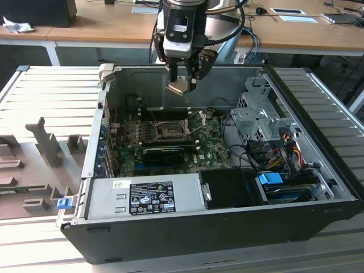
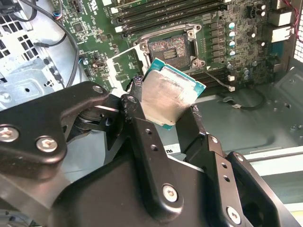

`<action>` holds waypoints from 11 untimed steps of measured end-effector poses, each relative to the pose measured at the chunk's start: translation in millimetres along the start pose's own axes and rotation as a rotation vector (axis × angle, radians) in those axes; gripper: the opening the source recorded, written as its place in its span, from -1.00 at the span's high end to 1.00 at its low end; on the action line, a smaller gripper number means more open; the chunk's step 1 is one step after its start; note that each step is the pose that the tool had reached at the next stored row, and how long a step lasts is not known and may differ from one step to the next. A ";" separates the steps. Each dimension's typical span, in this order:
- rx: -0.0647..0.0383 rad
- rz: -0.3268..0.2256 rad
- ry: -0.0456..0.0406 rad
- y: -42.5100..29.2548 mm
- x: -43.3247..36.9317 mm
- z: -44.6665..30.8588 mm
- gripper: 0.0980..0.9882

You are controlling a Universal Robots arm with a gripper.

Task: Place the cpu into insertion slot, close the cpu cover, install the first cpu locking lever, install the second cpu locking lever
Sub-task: 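Place the cpu into insertion slot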

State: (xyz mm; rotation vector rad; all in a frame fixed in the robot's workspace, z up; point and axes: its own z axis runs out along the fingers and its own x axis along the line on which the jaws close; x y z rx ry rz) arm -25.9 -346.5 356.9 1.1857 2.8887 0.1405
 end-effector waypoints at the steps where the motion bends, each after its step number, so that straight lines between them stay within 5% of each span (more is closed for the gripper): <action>1: 0.000 0.007 -0.0006 0.0 0.0 0.1 0.03; 11: -0.001 0.056 -0.0050 -0.1 0.0 0.9 0.03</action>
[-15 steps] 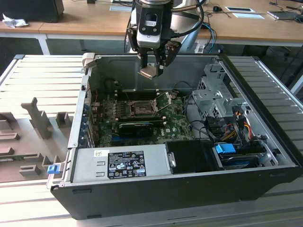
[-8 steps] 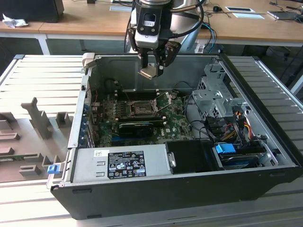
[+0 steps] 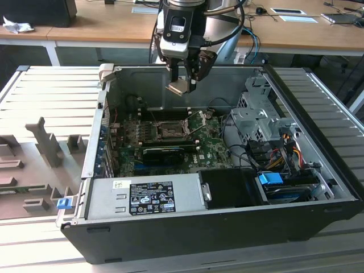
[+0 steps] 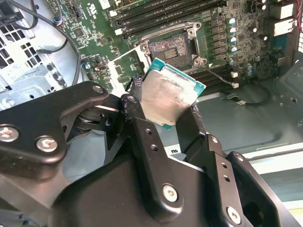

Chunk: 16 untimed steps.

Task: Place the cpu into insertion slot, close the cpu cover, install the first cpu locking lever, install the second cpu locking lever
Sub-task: 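Place the cpu into insertion slot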

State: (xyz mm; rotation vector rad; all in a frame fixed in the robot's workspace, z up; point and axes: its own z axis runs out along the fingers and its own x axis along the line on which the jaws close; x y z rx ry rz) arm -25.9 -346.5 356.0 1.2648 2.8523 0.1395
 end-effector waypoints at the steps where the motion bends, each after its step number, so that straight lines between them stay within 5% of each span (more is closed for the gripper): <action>1: 0.000 0.009 -0.0008 0.0 0.0 0.1 0.03; 16: -0.002 0.145 -0.0138 -0.2 0.0 2.0 0.03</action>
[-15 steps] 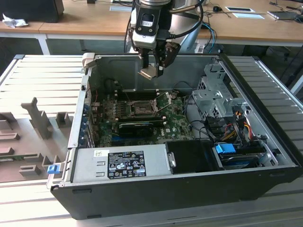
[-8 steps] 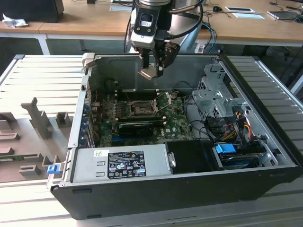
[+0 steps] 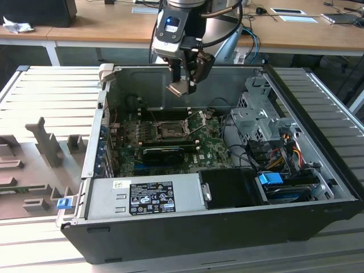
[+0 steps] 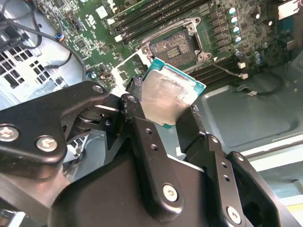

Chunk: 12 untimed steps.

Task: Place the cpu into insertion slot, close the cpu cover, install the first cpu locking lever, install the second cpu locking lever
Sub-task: 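Place the cpu into insertion slot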

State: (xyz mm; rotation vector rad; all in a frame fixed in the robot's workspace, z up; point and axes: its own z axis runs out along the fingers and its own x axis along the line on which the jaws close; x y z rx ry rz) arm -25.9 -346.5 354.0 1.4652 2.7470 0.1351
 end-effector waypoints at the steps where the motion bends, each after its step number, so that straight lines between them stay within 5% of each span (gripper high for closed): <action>1: 0.000 0.021 -0.0018 0.0 0.0 0.3 0.03; 12: -0.003 0.135 -0.0119 -0.1 0.0 1.3 0.03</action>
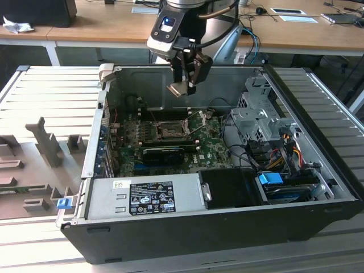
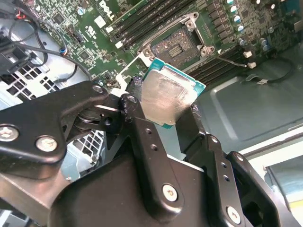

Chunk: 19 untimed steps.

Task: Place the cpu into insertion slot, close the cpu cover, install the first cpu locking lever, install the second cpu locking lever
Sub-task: 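Place the cpu into insertion slot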

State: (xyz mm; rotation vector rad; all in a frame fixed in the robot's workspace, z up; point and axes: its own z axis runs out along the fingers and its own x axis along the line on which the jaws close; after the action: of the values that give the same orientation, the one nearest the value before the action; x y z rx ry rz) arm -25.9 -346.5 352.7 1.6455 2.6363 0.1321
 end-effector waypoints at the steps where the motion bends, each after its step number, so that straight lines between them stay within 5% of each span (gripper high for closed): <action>1: 0.000 0.015 -0.0014 0.0 0.0 0.1 0.03; 12: -0.002 0.099 -0.0088 -0.1 0.0 1.3 0.03; 19: -0.004 0.197 -0.0175 -0.2 -0.1 2.8 0.03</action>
State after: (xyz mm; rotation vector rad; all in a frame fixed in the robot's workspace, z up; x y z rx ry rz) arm -25.8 -346.5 349.9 1.8930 2.4545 0.1262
